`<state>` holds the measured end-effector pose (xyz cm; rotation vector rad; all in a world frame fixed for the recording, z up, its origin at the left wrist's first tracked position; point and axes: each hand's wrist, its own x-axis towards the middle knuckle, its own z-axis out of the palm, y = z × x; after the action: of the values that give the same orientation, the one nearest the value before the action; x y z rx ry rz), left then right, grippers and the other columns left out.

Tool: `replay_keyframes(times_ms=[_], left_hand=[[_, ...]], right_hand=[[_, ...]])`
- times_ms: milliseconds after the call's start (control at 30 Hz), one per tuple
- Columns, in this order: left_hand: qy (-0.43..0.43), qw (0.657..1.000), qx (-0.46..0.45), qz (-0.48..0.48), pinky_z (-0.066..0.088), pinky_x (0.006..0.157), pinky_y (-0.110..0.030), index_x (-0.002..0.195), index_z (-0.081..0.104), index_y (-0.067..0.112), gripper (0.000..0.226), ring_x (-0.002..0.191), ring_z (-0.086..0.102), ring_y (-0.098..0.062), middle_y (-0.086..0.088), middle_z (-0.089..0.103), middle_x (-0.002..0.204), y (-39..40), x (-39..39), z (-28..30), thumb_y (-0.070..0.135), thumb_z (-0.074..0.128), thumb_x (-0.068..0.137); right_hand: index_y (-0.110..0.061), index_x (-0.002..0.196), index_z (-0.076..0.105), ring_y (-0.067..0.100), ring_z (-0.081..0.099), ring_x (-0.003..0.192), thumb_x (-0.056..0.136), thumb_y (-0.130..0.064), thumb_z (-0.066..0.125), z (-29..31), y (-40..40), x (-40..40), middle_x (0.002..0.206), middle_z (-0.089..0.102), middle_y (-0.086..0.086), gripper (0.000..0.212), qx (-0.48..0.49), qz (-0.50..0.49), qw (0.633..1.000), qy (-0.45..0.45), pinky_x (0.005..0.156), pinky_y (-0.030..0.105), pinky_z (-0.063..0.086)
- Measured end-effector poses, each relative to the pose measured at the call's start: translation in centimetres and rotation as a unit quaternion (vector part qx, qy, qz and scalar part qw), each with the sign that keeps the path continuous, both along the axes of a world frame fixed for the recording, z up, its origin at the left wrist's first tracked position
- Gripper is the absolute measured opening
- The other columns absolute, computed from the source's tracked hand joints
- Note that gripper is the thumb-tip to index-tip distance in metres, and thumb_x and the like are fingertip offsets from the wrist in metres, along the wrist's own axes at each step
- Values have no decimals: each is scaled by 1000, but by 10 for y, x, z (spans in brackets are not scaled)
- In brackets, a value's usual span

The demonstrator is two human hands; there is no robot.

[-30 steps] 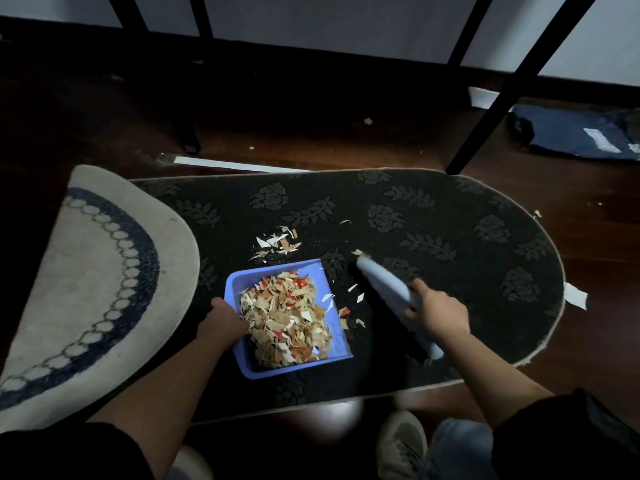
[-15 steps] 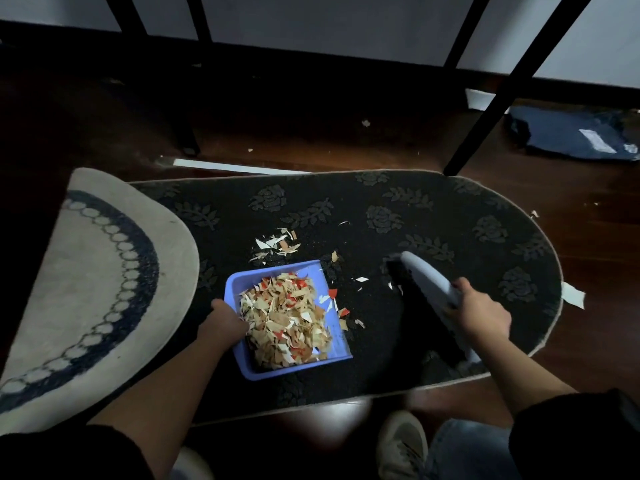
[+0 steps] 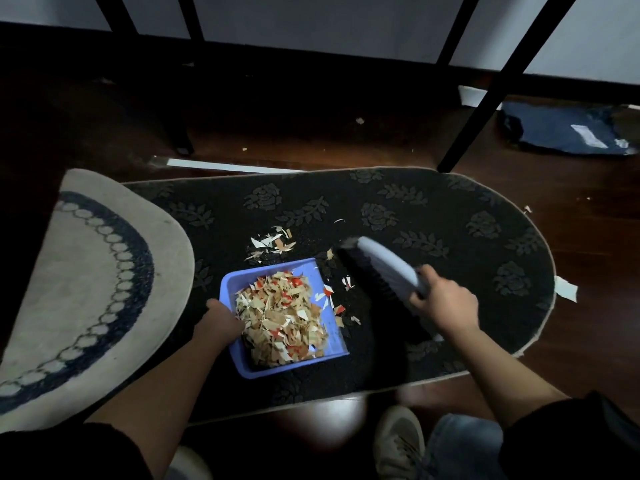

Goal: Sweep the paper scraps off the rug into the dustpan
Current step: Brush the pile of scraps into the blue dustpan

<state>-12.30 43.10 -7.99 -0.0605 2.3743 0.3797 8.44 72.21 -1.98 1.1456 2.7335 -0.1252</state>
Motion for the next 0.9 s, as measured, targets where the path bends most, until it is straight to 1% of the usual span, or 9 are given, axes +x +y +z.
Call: replay_keyframes(times_ms=[100, 233, 300, 367, 433, 500, 633, 700, 900], left_hand=[[1, 1000, 1, -2, 41, 98, -40, 130, 26, -4, 66, 124, 50, -36, -24, 47, 135, 0, 0, 0, 25, 67, 86], [2, 1000, 2, 7, 39, 99, -40, 130, 26, -3, 67, 125, 49, -36, -23, 46, 136, 0, 1, -1, 27, 66, 87], [2, 1000, 1, 11, 39, 99, -40, 131, 26, -2, 66, 125, 49, -36, -23, 46, 137, 0, 1, -1, 27, 66, 87], [2, 1000, -1, 15, 39, 99, -40, 131, 26, -2, 66, 125, 49, -36, -23, 46, 137, 0, 2, -1, 28, 66, 87], [3, 1000, 0, 13, 39, 99, -40, 131, 27, -2, 66, 125, 49, -36, -23, 46, 137, 0, 1, -1, 29, 66, 87], [1, 1000, 0, 12, 39, 99, -40, 131, 26, -2, 67, 126, 48, -36, -22, 45, 137, 0, 1, -1, 29, 66, 87], [-2, 1000, -5, 13, 39, 100, -41, 132, 25, -3, 69, 126, 48, -36, -22, 45, 138, -1, 1, -2, 28, 67, 87], [-6, 1000, -7, 19, 39, 99, -41, 133, 25, -3, 70, 126, 48, -36, -23, 45, 138, -3, 2, -2, 28, 67, 87], [-3, 1000, -1, 31, 40, 98, -40, 133, 24, -5, 73, 124, 49, -36, -24, 45, 136, -13, 1, -1, 26, 69, 85]], right_hand=[[-28, 127, 43, 30, 65, 92, 88, -41, 55, 1, 19, 14, 105, 67, 8, 43, 17, -55, 998, -16, 63, 31, 39], [-24, 123, 44, 31, 64, 93, 88, -41, 56, -11, 16, 28, 104, 65, 8, 40, 2, -72, 996, -51, 64, 31, 40], [-24, 119, 43, 30, 65, 93, 87, -43, 56, -19, 2, 25, 105, 66, 6, 39, -20, -43, 997, -63, 67, 32, 44], [-26, 120, 43, 28, 65, 93, 86, -43, 56, -26, -16, 14, 104, 67, 5, 41, -32, 20, 997, -71, 69, 32, 48], [-28, 124, 42, 28, 66, 92, 86, -42, 55, -28, -32, 2, 104, 67, 4, 42, -39, 75, 994, -72, 69, 32, 48], [-28, 125, 42, 28, 66, 92, 87, -42, 54, -26, -42, -5, 103, 67, 4, 43, -42, 100, 992, -68, 69, 32, 47], [-27, 120, 45, 30, 66, 89, 87, -47, 52, -11, -38, -9, 98, 68, 4, 40, -34, 79, 996, -18, 62, 32, 41], [-27, 120, 45, 30, 66, 88, 86, -44, 53, -4, -33, -9, 98, 68, 4, 38, -16, 74, 997, -7, 61, 32, 38], [-25, 121, 42, 26, 65, 86, 88, -41, 54, -4, -19, -1, 97, 66, 2, 38, -1, 9, 1000, -27, 61, 30, 41]])
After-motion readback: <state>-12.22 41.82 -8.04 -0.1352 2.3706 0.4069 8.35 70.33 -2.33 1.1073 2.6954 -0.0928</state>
